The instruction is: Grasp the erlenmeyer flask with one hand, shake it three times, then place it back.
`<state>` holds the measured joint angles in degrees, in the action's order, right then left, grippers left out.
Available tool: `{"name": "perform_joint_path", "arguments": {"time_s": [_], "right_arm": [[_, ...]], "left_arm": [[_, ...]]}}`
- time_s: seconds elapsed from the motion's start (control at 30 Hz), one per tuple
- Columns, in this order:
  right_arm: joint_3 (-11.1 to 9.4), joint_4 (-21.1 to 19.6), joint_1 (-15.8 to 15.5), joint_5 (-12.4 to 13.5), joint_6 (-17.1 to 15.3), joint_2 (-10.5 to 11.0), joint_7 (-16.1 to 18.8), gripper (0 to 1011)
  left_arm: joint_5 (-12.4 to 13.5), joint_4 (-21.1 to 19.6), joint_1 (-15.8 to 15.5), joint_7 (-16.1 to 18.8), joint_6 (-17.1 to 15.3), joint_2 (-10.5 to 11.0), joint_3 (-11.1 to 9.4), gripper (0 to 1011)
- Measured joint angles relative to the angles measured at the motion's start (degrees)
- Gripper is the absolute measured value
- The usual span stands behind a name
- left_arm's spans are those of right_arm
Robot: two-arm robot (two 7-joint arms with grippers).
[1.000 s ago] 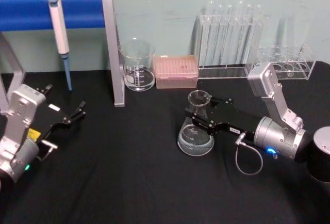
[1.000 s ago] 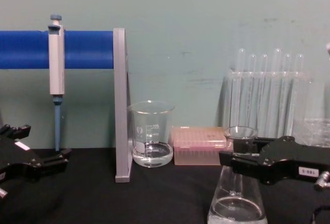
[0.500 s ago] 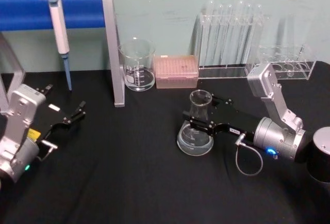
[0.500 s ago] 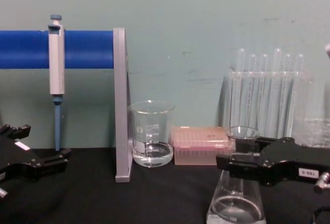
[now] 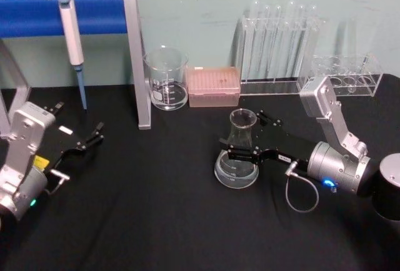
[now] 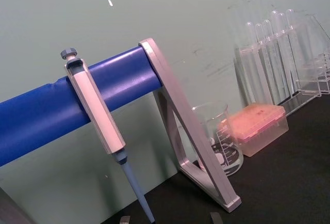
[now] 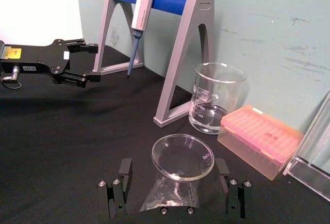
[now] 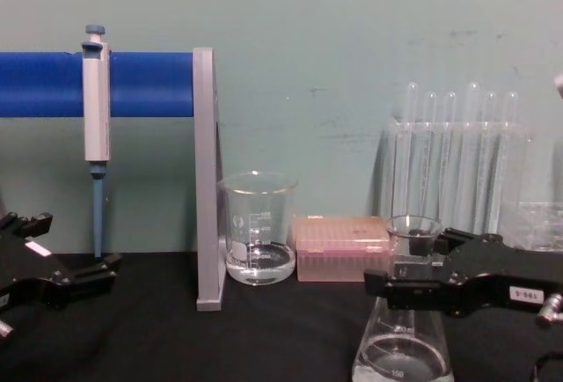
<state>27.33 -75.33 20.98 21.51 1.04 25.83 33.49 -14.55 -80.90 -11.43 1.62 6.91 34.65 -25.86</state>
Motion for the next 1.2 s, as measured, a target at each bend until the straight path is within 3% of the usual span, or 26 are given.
{"name": "perform_joint_path", "arguments": {"time_s": [0.33, 0.87, 1.2], "right_arm": [[-0.55, -0.19, -0.18, 0.90, -0.02, 0.47, 0.77, 1003], [-2.07, -4.44, -3.53, 4.62, 0.28, 6.41, 4.64, 1003], [-2.27, -5.10, -4.10, 5.93, 1.70, 9.01, 7.14, 1003]], "left_arm": [[0.00, 0.00, 0.00, 0.00, 0.00, 0.00, 0.00, 1001], [0.00, 0.00, 0.00, 0.00, 0.00, 0.00, 0.00, 1001], [0.00, 0.00, 0.00, 0.00, 0.00, 0.00, 0.00, 1001]]}}
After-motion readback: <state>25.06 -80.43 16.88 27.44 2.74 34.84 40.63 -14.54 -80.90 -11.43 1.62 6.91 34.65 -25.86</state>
